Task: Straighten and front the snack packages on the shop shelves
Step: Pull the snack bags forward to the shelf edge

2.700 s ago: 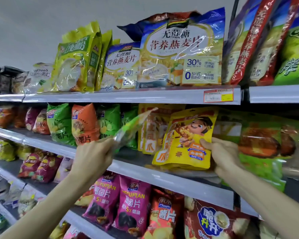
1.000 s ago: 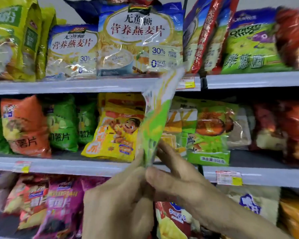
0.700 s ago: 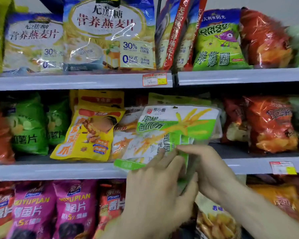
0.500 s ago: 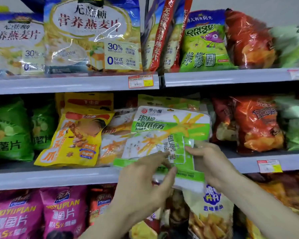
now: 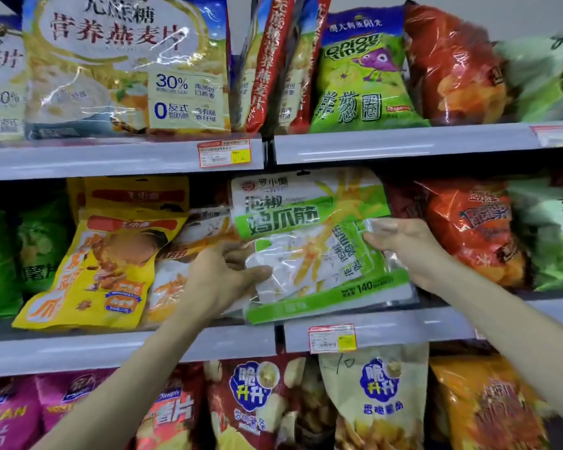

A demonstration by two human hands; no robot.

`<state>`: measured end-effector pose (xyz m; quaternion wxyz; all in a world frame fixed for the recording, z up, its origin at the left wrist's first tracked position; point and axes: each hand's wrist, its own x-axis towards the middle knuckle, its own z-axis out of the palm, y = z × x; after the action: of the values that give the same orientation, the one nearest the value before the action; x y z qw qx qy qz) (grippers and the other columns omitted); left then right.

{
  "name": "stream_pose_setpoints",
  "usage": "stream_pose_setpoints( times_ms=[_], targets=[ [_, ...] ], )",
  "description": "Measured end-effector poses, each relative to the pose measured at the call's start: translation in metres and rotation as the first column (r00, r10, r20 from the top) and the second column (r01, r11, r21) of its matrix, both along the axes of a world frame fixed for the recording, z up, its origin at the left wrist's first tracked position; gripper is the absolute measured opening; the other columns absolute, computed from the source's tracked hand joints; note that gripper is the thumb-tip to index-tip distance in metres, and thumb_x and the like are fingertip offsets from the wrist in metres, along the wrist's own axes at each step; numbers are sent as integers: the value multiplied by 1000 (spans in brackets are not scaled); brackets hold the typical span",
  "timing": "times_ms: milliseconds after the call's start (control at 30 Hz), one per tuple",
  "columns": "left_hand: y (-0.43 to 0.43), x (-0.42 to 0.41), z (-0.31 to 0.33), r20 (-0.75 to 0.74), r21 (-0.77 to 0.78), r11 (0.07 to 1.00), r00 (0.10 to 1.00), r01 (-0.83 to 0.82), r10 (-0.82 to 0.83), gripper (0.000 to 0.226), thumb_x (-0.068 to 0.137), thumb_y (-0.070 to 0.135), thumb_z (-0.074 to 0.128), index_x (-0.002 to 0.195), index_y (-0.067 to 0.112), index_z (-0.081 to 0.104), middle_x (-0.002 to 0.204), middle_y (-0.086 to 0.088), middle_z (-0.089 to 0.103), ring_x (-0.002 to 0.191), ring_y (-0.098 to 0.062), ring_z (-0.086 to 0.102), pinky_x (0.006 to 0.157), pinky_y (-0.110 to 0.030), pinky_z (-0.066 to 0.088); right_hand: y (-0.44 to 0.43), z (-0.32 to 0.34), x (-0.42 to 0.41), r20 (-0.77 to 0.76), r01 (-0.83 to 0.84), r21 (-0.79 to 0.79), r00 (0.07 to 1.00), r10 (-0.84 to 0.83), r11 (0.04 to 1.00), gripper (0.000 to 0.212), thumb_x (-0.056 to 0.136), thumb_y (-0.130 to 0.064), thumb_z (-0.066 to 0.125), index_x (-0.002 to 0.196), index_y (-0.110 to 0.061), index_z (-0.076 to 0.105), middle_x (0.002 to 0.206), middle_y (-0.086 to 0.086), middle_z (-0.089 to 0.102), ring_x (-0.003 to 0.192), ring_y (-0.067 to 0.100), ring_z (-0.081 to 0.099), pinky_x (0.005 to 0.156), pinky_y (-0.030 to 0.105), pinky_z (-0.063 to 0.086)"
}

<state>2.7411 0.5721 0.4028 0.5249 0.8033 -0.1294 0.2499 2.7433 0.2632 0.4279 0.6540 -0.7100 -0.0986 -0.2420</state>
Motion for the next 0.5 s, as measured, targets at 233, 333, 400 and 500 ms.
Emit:
stream_pose_setpoints(
  times_ms=[233, 333, 400, 500],
  targets=[
    [-30, 14, 13, 183, -58, 997, 981, -53, 63, 72, 72, 22, 97, 129, 20, 54, 97, -1, 64, 81, -17, 62, 73, -27, 52, -15, -4, 22, 179, 144, -8, 974, -140, 990, 16, 86, -3, 82, 100, -9, 79, 83, -1, 80, 73, 5, 75, 70, 19, 59],
    [-34, 21, 14, 129, -41, 999, 991, -23, 28, 76, 71, 23, 97, 132, 19, 52, 100, -2, 65, 77, -15, 63, 73, -31, 57, -23, -11, 26, 151, 182, -63, 974, -171, 981, 12, 87, -11, 84, 87, -21, 79, 76, -8, 77, 70, 5, 72, 74, 24, 56],
    [-33, 20, 6, 66, 0, 1000, 998, 0, 0, 76, 70, 26, 98, 130, 18, 52, 98, -1, 66, 74, -12, 66, 69, -28, 58, -31, -21, 27, 122, 225, -135, 970, -209, 965, 14, 86, -20, 85, 80, -26, 75, 74, -9, 76, 73, 11, 70, 78, 31, 53],
    [-31, 16, 1, 80, 52, 998, 996, -32, 28, 76, 66, 34, 98, 125, 21, 53, 96, 0, 69, 78, -15, 69, 68, -27, 58, -36, -33, 25, 109, 240, -156, 968, -224, 958, 13, 87, -25, 85, 95, -23, 74, 90, -3, 78, 89, 14, 72, 85, 34, 54]
  ],
)
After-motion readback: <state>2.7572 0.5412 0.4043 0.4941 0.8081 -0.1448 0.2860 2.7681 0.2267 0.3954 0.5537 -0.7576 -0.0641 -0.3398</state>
